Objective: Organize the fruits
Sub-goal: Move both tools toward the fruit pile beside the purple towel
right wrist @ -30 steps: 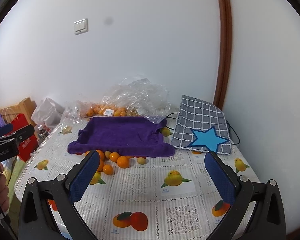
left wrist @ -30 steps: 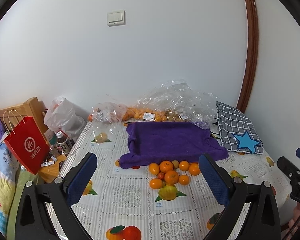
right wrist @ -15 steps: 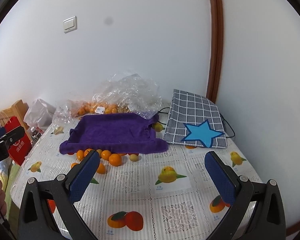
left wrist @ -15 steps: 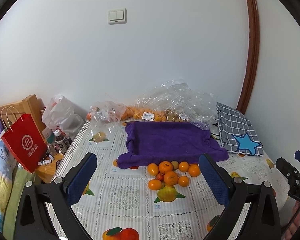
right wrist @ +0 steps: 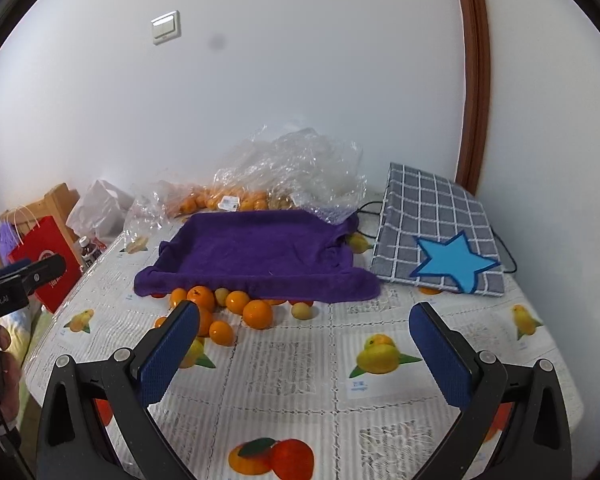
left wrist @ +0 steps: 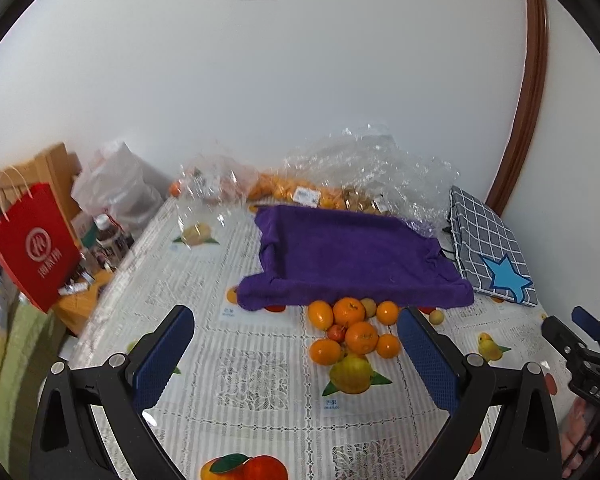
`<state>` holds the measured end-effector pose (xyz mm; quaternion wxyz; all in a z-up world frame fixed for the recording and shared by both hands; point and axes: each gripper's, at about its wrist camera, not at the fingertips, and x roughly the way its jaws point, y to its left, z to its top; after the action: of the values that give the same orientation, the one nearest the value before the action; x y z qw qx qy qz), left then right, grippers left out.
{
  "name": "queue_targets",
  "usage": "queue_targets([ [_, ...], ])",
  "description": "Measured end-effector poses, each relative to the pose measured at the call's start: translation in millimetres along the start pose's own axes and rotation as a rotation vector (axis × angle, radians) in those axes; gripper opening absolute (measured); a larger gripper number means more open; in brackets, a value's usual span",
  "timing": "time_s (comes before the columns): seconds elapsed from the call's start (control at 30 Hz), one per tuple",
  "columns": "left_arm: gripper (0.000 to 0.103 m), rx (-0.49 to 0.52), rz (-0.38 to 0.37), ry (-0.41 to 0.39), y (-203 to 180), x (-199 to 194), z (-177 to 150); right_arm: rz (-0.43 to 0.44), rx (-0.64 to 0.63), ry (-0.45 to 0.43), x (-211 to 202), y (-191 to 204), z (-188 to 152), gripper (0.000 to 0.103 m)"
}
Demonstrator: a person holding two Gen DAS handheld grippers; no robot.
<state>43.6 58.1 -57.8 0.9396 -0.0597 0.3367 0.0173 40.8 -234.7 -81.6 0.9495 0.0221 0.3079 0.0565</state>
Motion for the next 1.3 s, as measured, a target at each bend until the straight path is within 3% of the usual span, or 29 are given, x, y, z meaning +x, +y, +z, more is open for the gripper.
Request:
queue_targets([
  [0.13,0.102,0.008,0.020,-0.012,8,17,-4,-0.023,-0.007,0.017,21,1,-3,0.103],
  [0.5,0.102,0.168,0.036,0.053,7,70,-12,-0.055,-0.036,0.098,87,8,-20,0.091],
  [0.63,0.101,0.150,0.001,0.090,14,89,-14,-0.080,-0.034,0.127,111,6,-27,0.087],
  [0.9,0.100,0.142,-0.025,0.130,31,111,-21,0.005,0.045,0.224,149,-7,-37,0.053],
  [1.17,0.100,0.067,-0.065,0.163,53,127,-30,0.032,-0.006,0.267,167,5,-46,0.052],
  [1.3,0.093,0.054,-0.081,0.179,61,134,-34,0.042,-0.011,0.274,172,6,-47,0.052],
])
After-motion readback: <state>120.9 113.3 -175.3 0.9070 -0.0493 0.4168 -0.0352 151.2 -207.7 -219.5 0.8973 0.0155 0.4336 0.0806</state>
